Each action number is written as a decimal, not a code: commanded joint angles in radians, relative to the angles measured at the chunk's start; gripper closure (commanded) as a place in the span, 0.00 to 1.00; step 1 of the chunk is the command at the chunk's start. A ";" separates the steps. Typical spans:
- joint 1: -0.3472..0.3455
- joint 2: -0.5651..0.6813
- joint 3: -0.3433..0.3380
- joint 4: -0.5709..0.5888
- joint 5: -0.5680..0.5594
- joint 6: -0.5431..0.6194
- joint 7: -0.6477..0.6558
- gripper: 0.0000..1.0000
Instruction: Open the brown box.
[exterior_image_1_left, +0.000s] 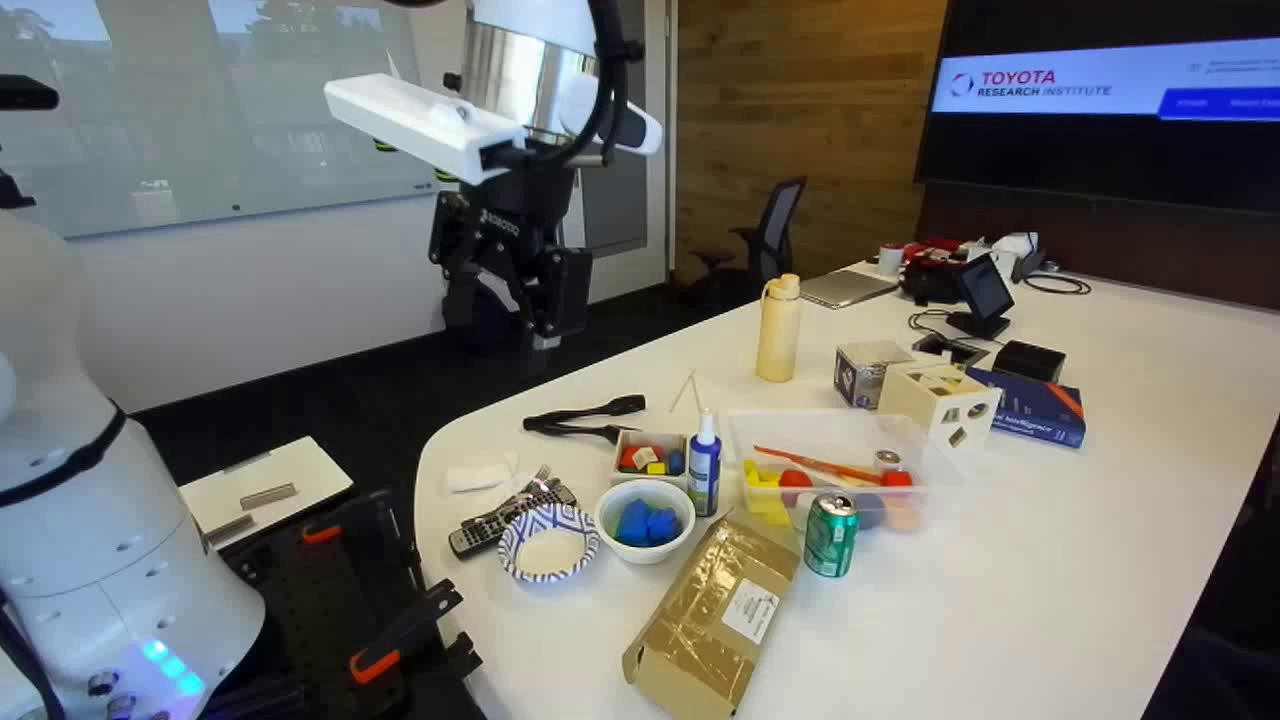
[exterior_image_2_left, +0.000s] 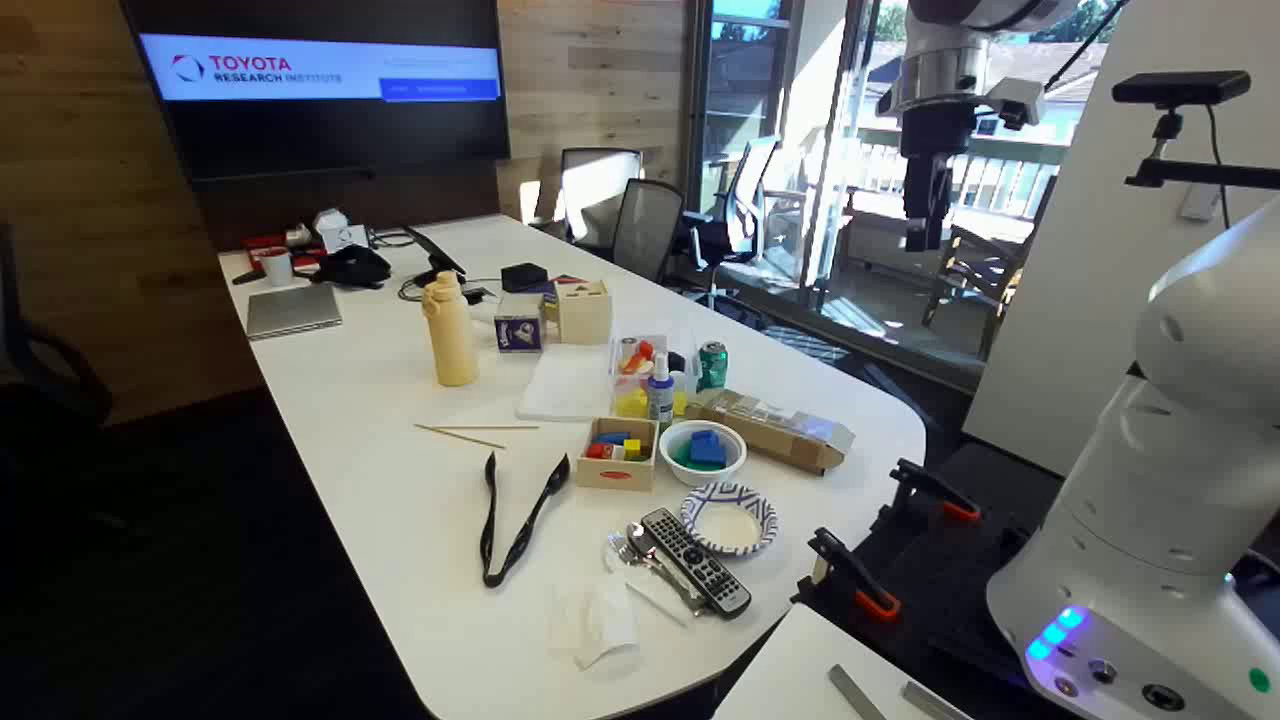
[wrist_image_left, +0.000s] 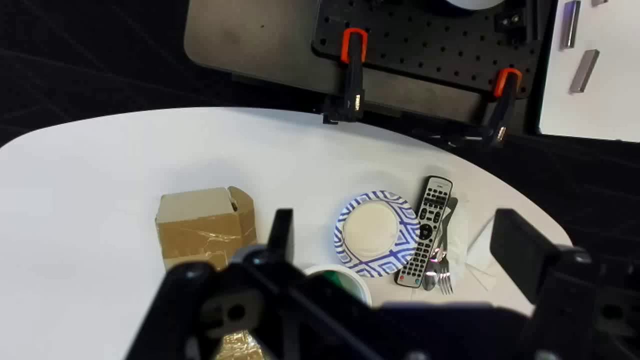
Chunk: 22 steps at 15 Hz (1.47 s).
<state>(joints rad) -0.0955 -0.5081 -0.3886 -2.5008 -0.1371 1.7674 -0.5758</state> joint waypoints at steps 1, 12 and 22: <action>-0.024 0.005 0.022 0.002 0.010 -0.001 -0.010 0.00; 0.002 0.270 0.319 -0.148 -0.208 0.488 0.418 0.00; 0.024 0.688 0.337 -0.084 -0.684 0.548 0.985 0.00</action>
<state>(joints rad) -0.0843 0.0549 -0.0268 -2.6411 -0.7477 2.3028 0.3231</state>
